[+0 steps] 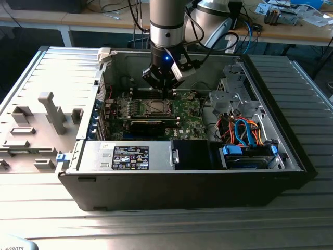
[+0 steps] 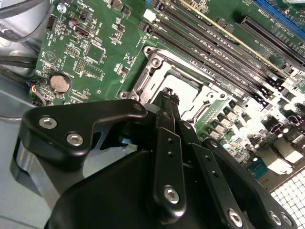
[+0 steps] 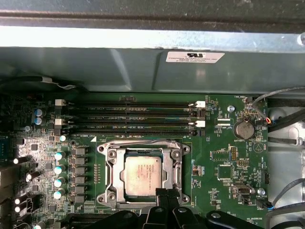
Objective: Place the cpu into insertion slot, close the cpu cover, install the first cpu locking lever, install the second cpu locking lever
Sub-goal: 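Install the second cpu locking lever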
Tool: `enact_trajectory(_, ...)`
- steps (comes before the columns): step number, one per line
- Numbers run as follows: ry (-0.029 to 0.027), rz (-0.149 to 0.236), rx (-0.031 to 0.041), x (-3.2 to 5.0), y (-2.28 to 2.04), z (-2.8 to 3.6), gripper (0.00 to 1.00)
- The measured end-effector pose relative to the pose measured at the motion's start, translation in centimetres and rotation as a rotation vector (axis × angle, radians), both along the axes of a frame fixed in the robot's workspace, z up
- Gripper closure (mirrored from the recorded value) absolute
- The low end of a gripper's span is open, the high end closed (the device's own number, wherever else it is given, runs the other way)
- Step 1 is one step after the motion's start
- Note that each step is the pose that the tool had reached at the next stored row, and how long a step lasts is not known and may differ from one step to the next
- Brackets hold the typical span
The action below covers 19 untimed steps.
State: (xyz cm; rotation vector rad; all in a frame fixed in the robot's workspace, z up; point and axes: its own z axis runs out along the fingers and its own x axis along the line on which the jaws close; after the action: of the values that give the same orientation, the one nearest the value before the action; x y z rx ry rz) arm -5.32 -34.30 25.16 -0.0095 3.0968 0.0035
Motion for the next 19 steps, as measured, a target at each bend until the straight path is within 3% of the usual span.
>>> enact_trajectory(15,0.0000,0.000,0.0000,0.00,-0.44,-0.16,0.89)
enact_trajectory(16,-0.0001,0.000,0.0034,-0.01,-1.10,-0.20,0.89)
enact_trajectory(17,0.0000,0.000,0.0275,-0.12,-2.65,-0.42,0.89)
enact_trajectory(18,0.0000,0.000,0.0521,-0.39,-3.46,-0.53,0.89)
enact_trajectory(19,0.0000,0.000,0.0829,-0.61,-4.46,-0.61,0.89)
